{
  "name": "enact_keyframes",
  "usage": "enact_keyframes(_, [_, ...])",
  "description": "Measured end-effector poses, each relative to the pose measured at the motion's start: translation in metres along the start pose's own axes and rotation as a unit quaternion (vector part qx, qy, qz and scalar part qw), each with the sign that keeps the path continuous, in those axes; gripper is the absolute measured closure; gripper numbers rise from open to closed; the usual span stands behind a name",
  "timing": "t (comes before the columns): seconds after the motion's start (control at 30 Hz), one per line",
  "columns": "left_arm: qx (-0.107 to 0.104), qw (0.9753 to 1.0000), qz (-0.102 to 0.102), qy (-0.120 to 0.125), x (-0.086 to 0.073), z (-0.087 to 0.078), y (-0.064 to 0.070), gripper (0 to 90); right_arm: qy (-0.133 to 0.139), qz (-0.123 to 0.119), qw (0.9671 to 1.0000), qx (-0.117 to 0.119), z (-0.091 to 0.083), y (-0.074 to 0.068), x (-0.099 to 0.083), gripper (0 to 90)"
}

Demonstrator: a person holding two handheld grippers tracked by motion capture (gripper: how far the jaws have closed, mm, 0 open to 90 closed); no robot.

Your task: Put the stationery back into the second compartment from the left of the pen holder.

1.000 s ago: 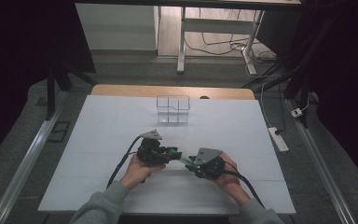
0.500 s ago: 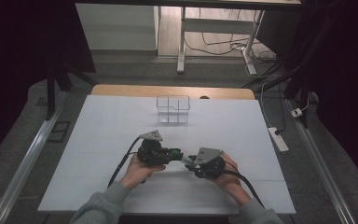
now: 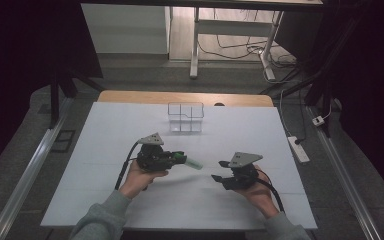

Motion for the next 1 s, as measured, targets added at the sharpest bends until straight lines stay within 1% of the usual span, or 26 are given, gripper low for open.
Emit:
enact_keyframes(0.1, [0.006, 1.0000, 0.005, 0.000, 0.002, -0.002, -0.002, 74.1, 0.004, 0.019, 0.9997, -0.012, -0.012, 0.007, -0.008, 40.2])
enact_keyframes(0.27, [0.012, 0.9998, 0.016, 0.004, 0.007, -0.005, -0.003, 74.1, 0.006, 0.050, 0.9985, -0.024, -0.029, 0.017, -0.024, 39.3])
enact_keyframes(0.37, [0.014, 0.9997, 0.020, 0.008, 0.010, -0.007, -0.005, 74.1, 0.004, 0.064, 0.9973, -0.035, -0.038, 0.020, -0.033, 38.5])
enact_keyframes(0.47, [0.018, 0.9995, 0.022, 0.010, 0.013, -0.009, -0.007, 74.1, -0.002, 0.073, 0.9963, -0.044, -0.044, 0.023, -0.040, 37.6])
enact_keyframes(0.57, [0.023, 0.9994, 0.025, 0.013, 0.016, -0.011, -0.009, 74.1, -0.006, 0.078, 0.9957, -0.049, -0.046, 0.024, -0.045, 37.3])
enact_keyframes(0.63, [0.029, 0.9991, 0.026, 0.015, 0.018, -0.014, -0.011, 74.1, -0.010, 0.076, 0.9956, -0.055, -0.046, 0.024, -0.046, 37.2])
enact_keyframes(0.83, [0.047, 0.9983, 0.023, 0.026, 0.027, -0.028, -0.018, 74.1, -0.016, 0.073, 0.9955, -0.058, -0.047, 0.025, -0.049, 37.1])
enact_keyframes(0.93, [0.059, 0.9975, 0.024, 0.031, 0.037, -0.035, -0.023, 74.1, -0.016, 0.074, 0.9954, -0.059, -0.048, 0.027, -0.051, 37.1])
enact_keyframes(1.0, [0.061, 0.9973, 0.021, 0.035, 0.047, -0.039, -0.028, 74.1, -0.016, 0.076, 0.9951, -0.060, -0.048, 0.028, -0.052, 37.1])
Point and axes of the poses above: each handheld gripper's, and its own axes: z roughly forward along the jaws, x roughly out of its top, y roughly to its right, the point moved 4 cm from there along z, roughly forward along the jaws
